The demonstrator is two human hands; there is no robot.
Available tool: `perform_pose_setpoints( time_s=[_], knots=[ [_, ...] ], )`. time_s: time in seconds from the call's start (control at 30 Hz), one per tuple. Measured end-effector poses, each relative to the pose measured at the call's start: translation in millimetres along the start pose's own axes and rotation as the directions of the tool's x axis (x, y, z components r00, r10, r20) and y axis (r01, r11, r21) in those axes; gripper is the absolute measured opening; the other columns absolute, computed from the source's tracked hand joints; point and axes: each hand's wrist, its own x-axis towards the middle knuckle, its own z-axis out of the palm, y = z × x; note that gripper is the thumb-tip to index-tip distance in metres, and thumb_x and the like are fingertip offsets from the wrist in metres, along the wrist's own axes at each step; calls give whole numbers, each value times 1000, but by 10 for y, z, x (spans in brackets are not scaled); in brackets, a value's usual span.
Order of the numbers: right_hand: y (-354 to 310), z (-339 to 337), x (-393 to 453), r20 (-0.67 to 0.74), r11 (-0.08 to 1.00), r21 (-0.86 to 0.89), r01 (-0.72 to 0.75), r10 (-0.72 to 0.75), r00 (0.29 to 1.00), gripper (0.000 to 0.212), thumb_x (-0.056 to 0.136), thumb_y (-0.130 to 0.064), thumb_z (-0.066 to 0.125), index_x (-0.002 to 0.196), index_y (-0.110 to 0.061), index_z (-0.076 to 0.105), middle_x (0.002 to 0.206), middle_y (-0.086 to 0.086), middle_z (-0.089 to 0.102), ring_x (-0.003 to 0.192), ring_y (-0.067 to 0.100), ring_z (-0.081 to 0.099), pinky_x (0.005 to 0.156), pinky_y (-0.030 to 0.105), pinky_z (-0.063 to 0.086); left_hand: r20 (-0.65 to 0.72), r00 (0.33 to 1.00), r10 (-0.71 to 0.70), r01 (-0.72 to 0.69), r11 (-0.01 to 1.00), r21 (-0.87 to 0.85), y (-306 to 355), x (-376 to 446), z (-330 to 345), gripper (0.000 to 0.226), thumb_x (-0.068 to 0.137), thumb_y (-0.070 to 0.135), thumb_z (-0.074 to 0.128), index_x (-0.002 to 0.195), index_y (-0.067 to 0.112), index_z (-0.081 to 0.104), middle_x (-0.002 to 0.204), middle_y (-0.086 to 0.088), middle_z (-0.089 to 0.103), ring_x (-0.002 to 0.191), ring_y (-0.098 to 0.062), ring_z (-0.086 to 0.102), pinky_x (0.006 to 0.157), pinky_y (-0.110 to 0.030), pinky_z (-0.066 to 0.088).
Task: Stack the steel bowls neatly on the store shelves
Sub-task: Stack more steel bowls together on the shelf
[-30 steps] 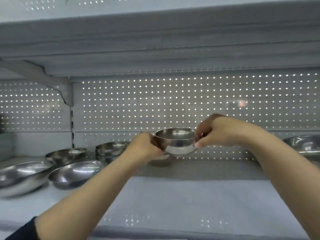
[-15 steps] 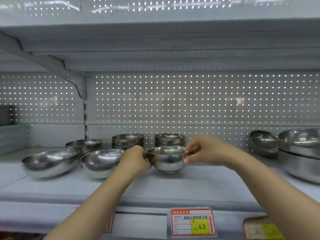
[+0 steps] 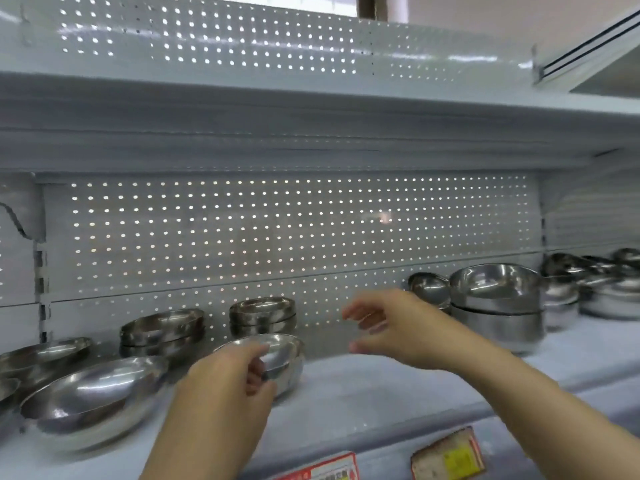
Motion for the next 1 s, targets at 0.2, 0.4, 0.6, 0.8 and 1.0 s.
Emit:
perform_pose_setpoints(
  time_s=[0.2,0.4,0.6,0.8,1.0],
  knots=[
    [590,-1232,-264,-217,963,-251,-98,43,975,29,76,-26,76,101,-36,65,82,-21,58,65,-11,56,55,-1,38,297,947,126,-65,976,-206,806,370,635,42,77,25,71,118,21,62,94,15,64,87,-2,63,88,-20,49],
    [1441,-1744,-294,-96,890,-444,-102,66,993,20,76,-30,75,90,-41,66,64,-26,58,60,-16,53,51,6,38,523,845,109,-16,983,-180,1485,911,1306,18,76,23,71,80,32,56,95,3,56,84,-14,55,78,-23,43],
    [2004,-1825,-224,132,879,-471,77,-16,991,19,78,-42,70,93,-49,61,78,-37,57,70,-14,53,56,10,40,623,781,53,2,996,-87,1818,1264,2023,16,77,10,64,75,21,53,87,3,53,84,-18,51,76,-26,43],
    [2230,-1776,-101,166,878,-436,199,-139,976,9,83,-37,65,80,-28,65,73,-15,63,61,-1,54,57,16,42,631,775,-18,240,933,-268,1700,1256,2356,26,68,-11,62,86,8,60,83,-5,58,82,-20,55,83,-28,46],
    [2271,-1787,-85,99,943,-230,242,-225,969,12,84,-31,66,76,-22,69,60,-9,65,47,-2,51,48,11,40,624,781,12,306,864,-400,1587,1180,2418,40,68,-16,64,102,4,64,91,-5,66,86,-16,62,85,-25,50]
  ],
)
